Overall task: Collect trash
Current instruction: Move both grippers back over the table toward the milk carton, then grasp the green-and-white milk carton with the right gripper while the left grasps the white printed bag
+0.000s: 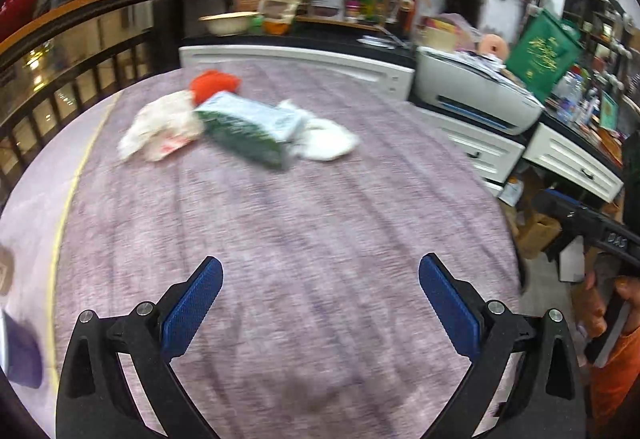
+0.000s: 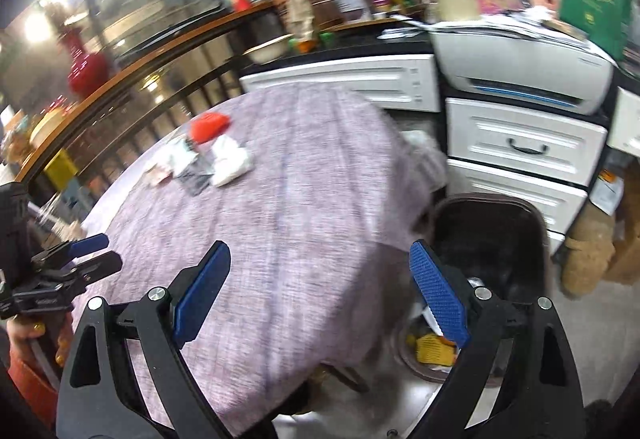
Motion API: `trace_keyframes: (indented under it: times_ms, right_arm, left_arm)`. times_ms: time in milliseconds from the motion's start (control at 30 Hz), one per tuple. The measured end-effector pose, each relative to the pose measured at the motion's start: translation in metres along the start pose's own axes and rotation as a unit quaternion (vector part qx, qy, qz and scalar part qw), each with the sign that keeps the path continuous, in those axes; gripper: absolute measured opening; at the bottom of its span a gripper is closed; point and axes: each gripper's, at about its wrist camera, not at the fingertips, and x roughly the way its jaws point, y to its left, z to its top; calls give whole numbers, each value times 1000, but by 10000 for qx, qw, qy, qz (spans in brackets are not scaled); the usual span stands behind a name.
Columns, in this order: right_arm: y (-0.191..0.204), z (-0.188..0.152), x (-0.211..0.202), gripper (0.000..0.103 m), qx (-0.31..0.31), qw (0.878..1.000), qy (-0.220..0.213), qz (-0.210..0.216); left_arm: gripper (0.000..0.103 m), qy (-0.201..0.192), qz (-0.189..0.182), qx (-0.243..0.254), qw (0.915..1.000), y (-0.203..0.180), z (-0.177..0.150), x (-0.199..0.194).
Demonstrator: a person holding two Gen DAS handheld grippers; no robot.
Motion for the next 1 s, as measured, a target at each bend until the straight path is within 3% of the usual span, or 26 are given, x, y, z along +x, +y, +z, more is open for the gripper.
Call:
trace_keyframes:
  times_ms: [300, 500, 733, 1000]
  right_arm:
    - [68, 20, 37, 90, -697, 9948, 339, 657]
    - [119, 39, 71, 90, -1321, 9861, 469, 890]
    - [171, 63, 128, 89, -2177, 9701, 688, 826]
    - [207, 82, 199, 75, -2795, 9540, 1014, 397]
  left_arm:
    - [97, 141, 785, -504, 9955, 80, -10, -5]
    - [97, 52, 912, -954, 9912, 115, -5, -8]
    - [97, 29, 928, -1007, 9906, 122, 7, 0]
    - [97, 129, 780, -992, 9919, 121, 10, 11]
